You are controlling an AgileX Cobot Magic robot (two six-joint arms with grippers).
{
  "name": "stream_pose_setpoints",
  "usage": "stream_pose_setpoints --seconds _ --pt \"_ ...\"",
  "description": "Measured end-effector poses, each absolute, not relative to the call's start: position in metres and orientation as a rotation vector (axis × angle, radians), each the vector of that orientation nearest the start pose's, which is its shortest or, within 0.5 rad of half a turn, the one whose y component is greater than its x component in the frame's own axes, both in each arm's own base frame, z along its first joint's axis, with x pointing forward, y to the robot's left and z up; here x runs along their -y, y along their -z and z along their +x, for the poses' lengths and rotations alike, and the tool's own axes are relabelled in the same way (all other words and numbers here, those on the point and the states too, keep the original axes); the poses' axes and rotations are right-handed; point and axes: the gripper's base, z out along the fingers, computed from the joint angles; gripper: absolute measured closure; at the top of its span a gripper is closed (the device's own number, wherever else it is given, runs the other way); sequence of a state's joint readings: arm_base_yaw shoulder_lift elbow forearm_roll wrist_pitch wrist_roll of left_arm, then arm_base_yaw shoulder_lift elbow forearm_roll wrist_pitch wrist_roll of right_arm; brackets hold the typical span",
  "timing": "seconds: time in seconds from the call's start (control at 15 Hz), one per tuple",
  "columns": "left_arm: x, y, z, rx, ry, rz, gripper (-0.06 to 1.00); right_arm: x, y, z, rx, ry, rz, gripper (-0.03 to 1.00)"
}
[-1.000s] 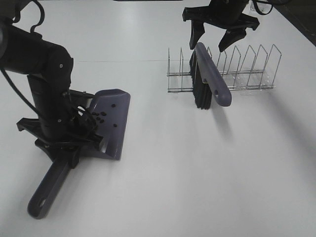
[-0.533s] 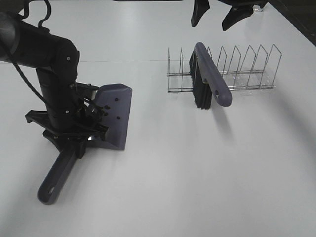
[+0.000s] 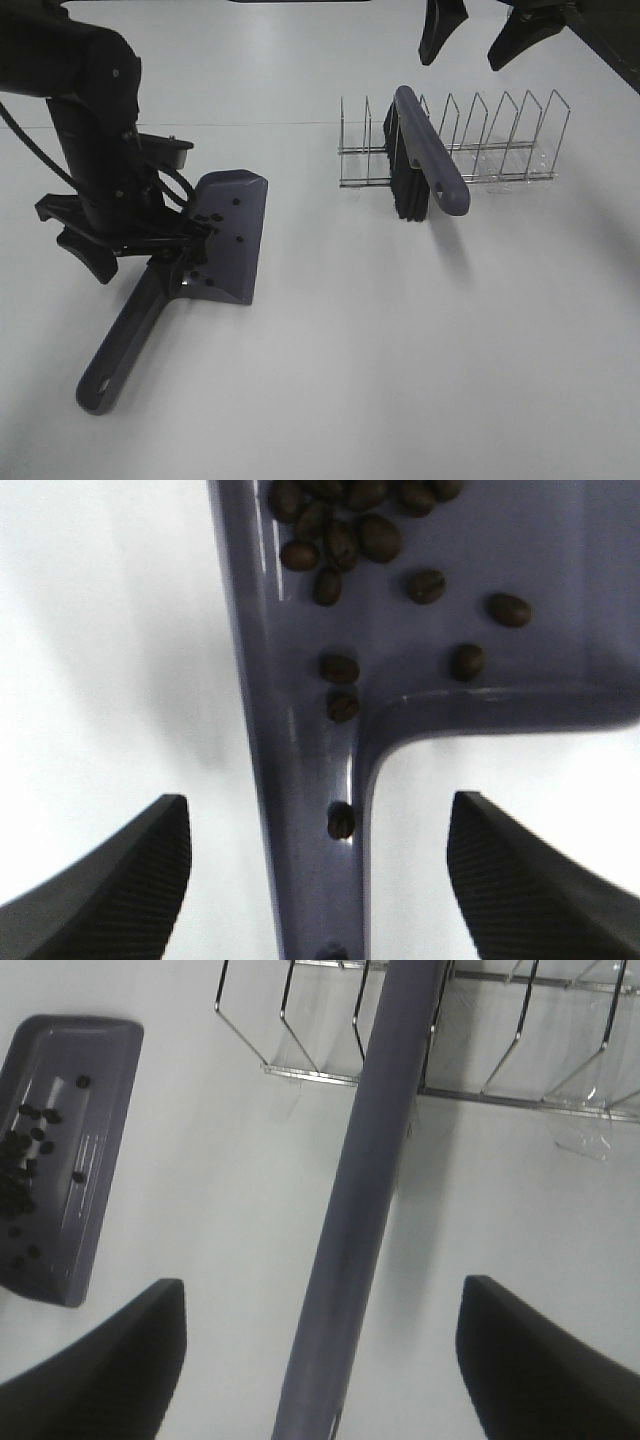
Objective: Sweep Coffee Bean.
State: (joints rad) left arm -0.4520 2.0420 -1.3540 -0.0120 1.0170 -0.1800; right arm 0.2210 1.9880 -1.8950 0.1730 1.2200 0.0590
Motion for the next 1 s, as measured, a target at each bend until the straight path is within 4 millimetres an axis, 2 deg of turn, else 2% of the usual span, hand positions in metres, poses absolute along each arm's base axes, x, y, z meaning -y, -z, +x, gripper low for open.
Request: stream_pose_setpoints --seconds 0.2,0.33,0.4,0.47,0.53,0.6,0.67,0.8,1.0 --pt "0.155 -0.18 0.339 -3.09 0.069 0.384 0.28 -0.101 -0.305 0.387 -2.845 -0.279 -0.196 0.31" --pt "0.12 -0.201 0.348 -3.049 0.128 0.256 0.28 -0.095 -0.308 0.367 -2.862 -0.249 -0.204 0.31" --pt "0.112 -0.205 0.35 -3.039 0.131 0.233 0.28 -0.093 -0.309 0.363 -2.863 -0.24 -0.211 0.31" --pt "0.09 -0.216 0.354 -3.012 0.136 0.171 0.28 -0.09 -0.312 0.352 -2.866 -0.231 -0.216 0.31" --pt "0.047 -0.238 0.355 -2.953 0.129 0.032 0.28 -0.085 -0.318 0.331 -2.864 -0.226 -0.218 0.31" --pt "0.028 -0.249 0.353 -2.925 0.122 -0.027 0.28 -0.083 -0.322 0.32 -2.859 -0.226 -0.218 0.31" --pt "0.009 -0.26 0.348 -2.907 0.113 -0.083 0.28 -0.08 -0.327 0.308 -2.849 -0.227 -0.219 0.31" --pt "-0.006 -0.273 0.336 -2.9 0.103 -0.114 0.28 -0.075 -0.331 0.288 -2.843 -0.226 -0.219 0.31" --pt "-0.009 -0.288 0.288 -2.874 0.095 -0.101 0.28 -0.063 -0.339 0.242 -2.807 -0.203 -0.224 0.31"
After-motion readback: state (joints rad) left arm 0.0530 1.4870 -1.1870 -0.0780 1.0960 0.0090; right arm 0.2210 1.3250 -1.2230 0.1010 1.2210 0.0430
